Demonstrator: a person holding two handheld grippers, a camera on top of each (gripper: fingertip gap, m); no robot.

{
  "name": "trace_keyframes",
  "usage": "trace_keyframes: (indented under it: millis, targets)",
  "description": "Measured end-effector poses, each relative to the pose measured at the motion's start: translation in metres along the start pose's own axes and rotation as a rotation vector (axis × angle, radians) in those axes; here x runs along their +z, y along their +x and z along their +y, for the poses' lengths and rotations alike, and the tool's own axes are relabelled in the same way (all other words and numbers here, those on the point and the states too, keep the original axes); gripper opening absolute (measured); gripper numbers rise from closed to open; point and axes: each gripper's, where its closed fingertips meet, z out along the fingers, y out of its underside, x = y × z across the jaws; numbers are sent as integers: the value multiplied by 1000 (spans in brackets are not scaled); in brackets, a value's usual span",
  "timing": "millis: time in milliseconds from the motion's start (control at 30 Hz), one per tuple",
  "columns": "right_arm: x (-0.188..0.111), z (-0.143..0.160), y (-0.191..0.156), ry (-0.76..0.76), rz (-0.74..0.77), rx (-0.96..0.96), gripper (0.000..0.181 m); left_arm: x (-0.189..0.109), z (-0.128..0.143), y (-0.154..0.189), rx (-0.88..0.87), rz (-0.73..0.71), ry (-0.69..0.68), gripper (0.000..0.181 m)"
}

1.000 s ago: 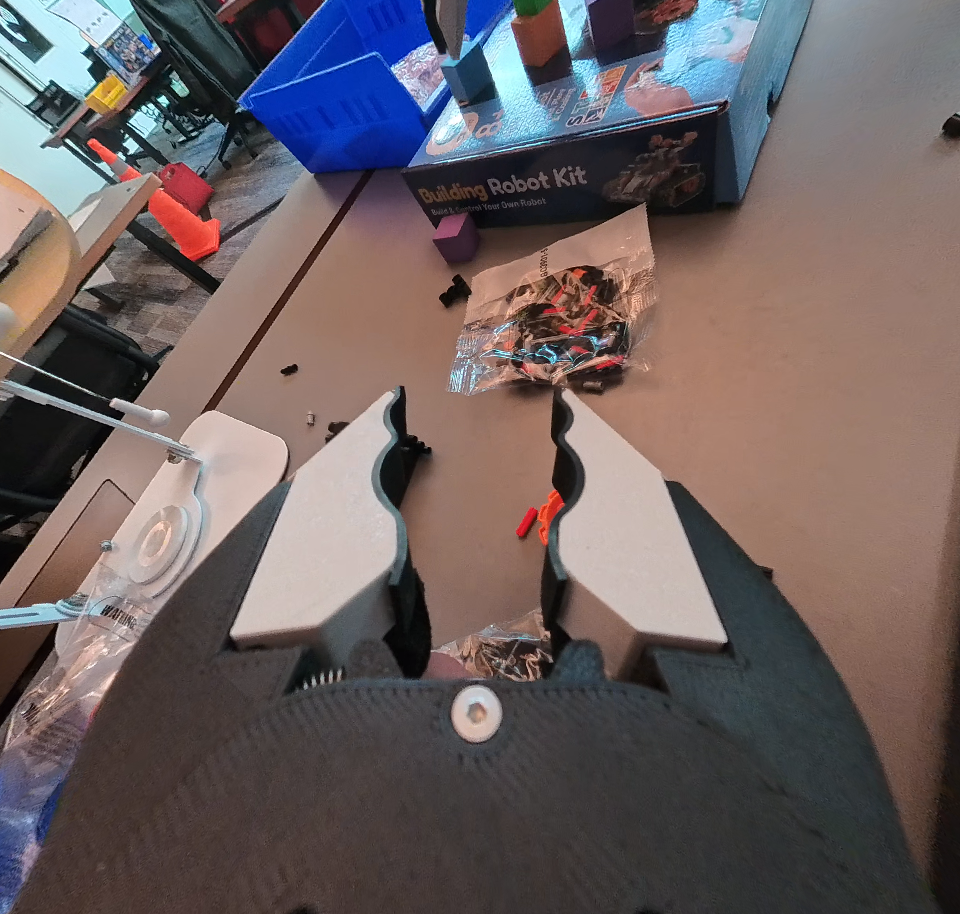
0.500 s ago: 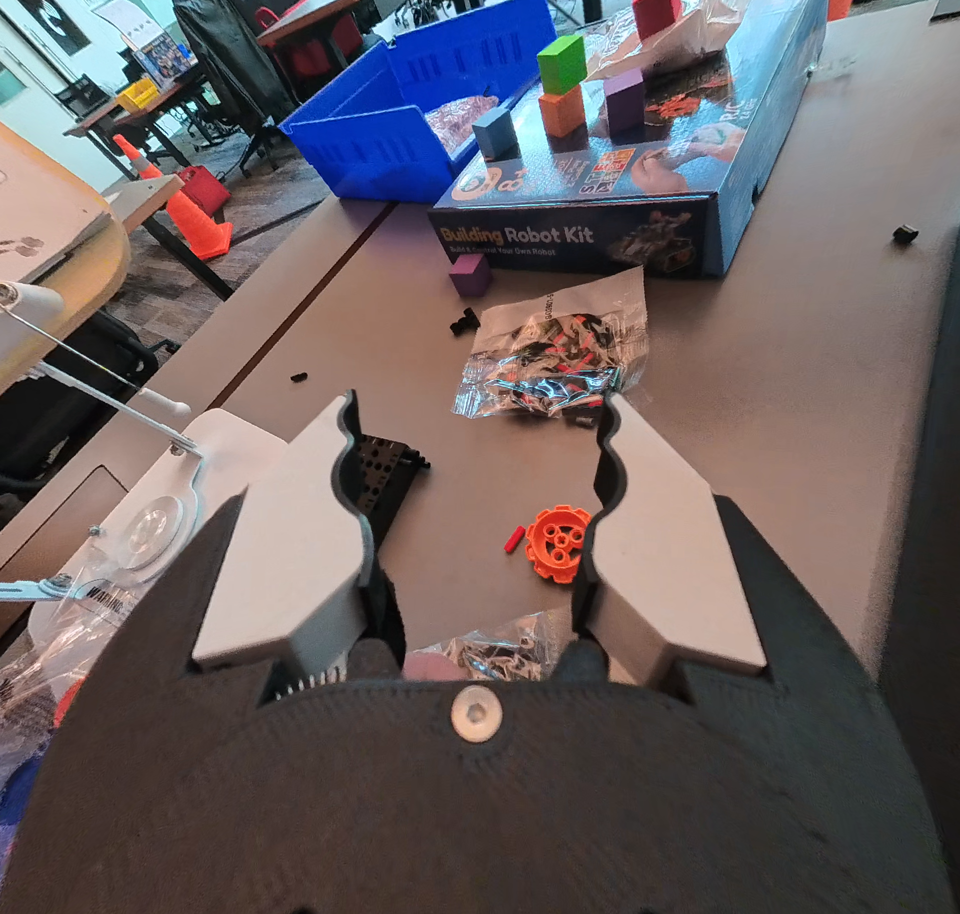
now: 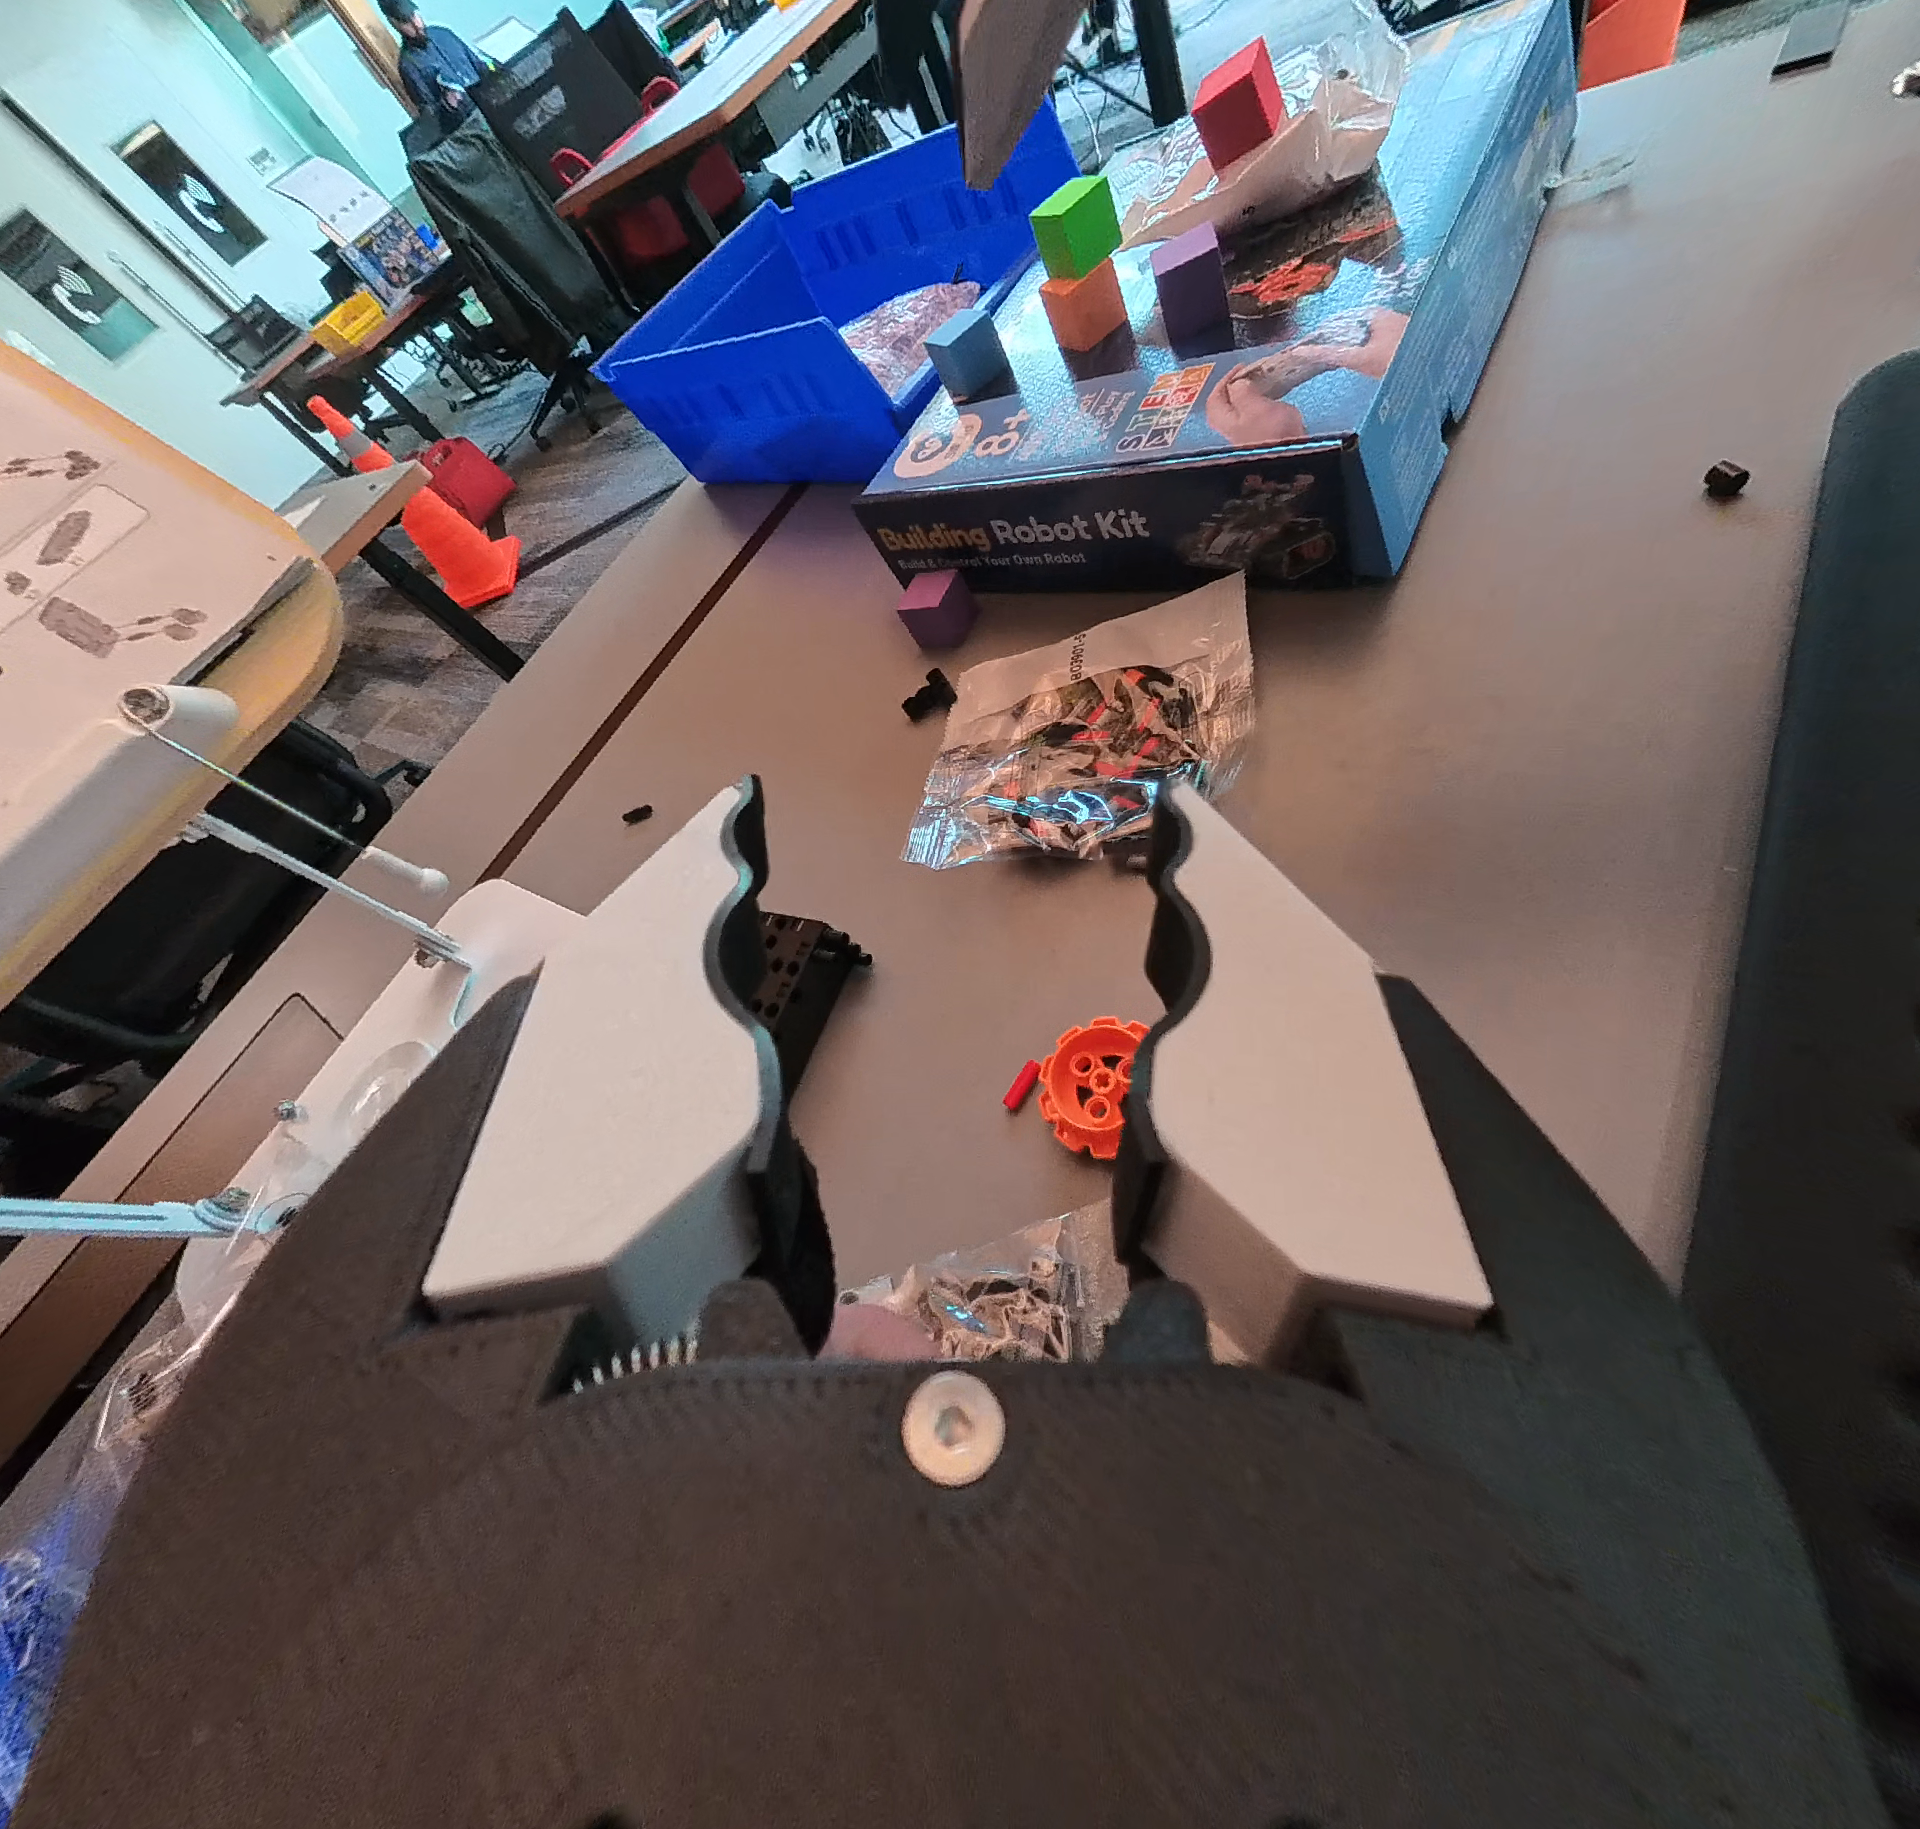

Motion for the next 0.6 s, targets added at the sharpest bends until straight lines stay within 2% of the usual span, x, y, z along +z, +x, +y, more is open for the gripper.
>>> trace_keyframes:
  millis: [200, 300, 400, 600]
  targets:
    - [6, 8, 23, -55, 76, -20, 33, 3, 4, 2, -3, 10, -17, 66]
    - [12, 23, 49, -109, 104, -12, 37, 9, 12, 5, -1, 23, -44, 66]
    - [29, 40, 67, -165, 50, 28, 47, 15, 16, 9, -3, 38, -61, 65]
    - [66, 66, 99, -271, -6, 10, 47, 26, 27, 8, 4, 38, -90, 64]
